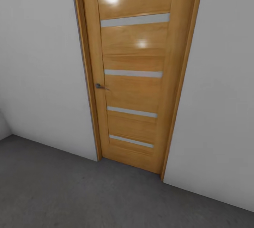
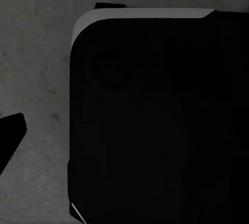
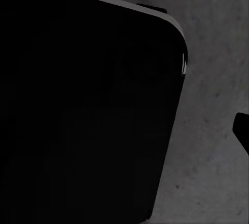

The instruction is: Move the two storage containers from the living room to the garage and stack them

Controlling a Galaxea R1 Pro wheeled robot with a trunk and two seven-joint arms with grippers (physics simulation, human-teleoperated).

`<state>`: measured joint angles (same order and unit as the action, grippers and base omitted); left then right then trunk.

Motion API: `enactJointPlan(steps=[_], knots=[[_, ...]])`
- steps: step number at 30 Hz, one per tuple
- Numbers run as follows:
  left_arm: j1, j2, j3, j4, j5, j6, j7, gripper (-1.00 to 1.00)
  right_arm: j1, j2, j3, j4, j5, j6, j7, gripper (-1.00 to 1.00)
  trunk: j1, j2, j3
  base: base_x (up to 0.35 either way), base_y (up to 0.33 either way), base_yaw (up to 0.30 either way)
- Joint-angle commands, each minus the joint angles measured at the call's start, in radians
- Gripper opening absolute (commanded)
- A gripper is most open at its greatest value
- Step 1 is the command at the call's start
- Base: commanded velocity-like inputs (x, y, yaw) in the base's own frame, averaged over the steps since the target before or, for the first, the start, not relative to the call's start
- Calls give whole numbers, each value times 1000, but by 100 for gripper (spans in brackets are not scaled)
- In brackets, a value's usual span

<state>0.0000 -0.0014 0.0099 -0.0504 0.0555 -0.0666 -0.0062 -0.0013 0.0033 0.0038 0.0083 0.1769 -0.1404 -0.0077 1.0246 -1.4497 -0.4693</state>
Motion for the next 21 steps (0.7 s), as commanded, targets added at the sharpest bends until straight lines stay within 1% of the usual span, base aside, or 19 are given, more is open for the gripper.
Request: enactJointPlan(steps=[1, 12, 15, 21], knots=[[0, 0, 0, 0, 6, -2, -1, 100, 0, 0, 0, 1, 5, -6, -1, 100, 0, 0, -1, 200, 303, 0], [0, 0, 1, 0, 6, 1, -1, 100, 0, 0, -8, 1, 0, -13, -1, 100, 0, 0, -1, 193, 317, -9], [0, 0, 1, 0, 6, 1, -1, 100, 0, 0, -10, 1, -3, -12, -1, 100, 0, 0, -1, 191, 320, -148], [0, 0, 1, 0, 8, -1, -1, 100, 0, 0, -7, 1, -3, -11, -1, 100, 0, 0, -1, 191, 321, -229]])
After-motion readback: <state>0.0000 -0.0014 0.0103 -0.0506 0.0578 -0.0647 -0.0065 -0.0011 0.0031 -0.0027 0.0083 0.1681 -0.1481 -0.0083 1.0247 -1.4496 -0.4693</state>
